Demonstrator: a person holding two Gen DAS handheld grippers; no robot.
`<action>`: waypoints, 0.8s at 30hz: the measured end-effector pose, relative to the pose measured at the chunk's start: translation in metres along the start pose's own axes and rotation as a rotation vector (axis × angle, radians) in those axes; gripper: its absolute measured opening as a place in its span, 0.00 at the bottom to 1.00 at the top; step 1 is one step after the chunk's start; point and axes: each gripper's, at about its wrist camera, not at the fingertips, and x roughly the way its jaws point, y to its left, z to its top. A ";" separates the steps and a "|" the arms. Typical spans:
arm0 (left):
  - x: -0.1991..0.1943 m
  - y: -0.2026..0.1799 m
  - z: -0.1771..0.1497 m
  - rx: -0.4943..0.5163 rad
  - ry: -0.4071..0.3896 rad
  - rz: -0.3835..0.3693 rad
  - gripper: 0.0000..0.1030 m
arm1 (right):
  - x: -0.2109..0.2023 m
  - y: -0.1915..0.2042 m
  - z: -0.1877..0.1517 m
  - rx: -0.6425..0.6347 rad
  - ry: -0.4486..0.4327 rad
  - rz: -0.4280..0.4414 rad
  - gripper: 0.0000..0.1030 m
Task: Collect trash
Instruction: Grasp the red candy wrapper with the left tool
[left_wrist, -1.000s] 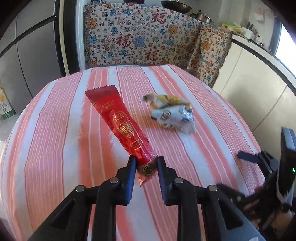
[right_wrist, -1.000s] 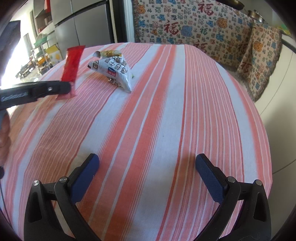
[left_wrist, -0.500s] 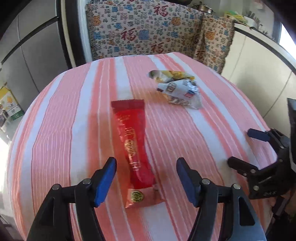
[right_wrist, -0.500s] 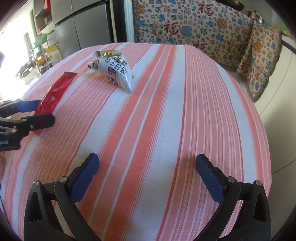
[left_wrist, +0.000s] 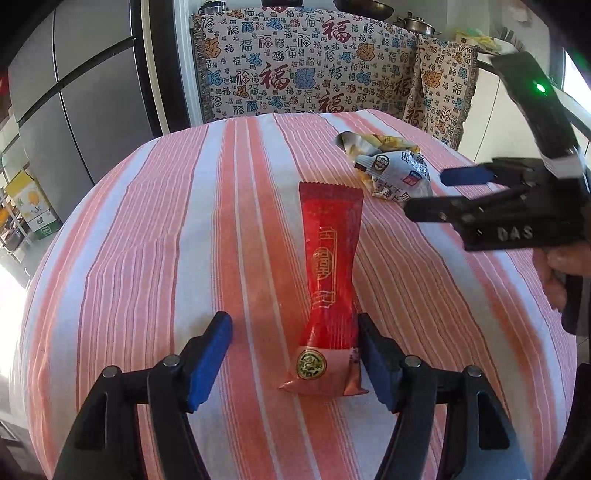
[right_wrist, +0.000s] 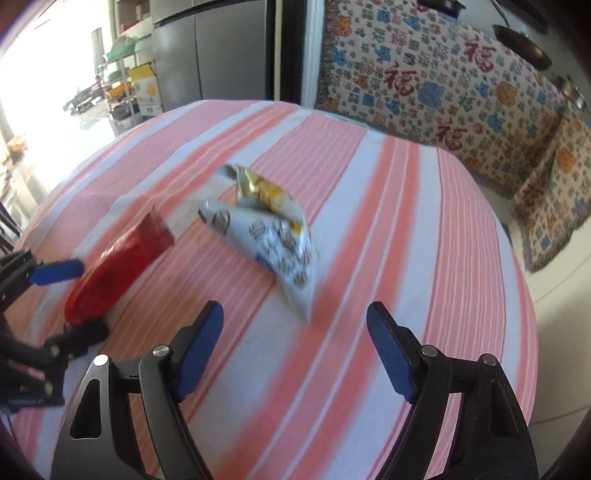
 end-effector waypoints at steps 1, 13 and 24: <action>0.000 0.000 0.000 -0.002 0.000 -0.002 0.67 | 0.004 -0.001 0.004 0.017 0.004 0.022 0.60; 0.002 -0.002 0.001 -0.002 0.001 0.000 0.68 | -0.063 -0.054 -0.085 0.538 0.173 0.441 0.19; 0.000 -0.004 0.004 0.044 0.015 -0.078 0.70 | -0.094 -0.054 -0.105 0.347 0.070 0.135 0.67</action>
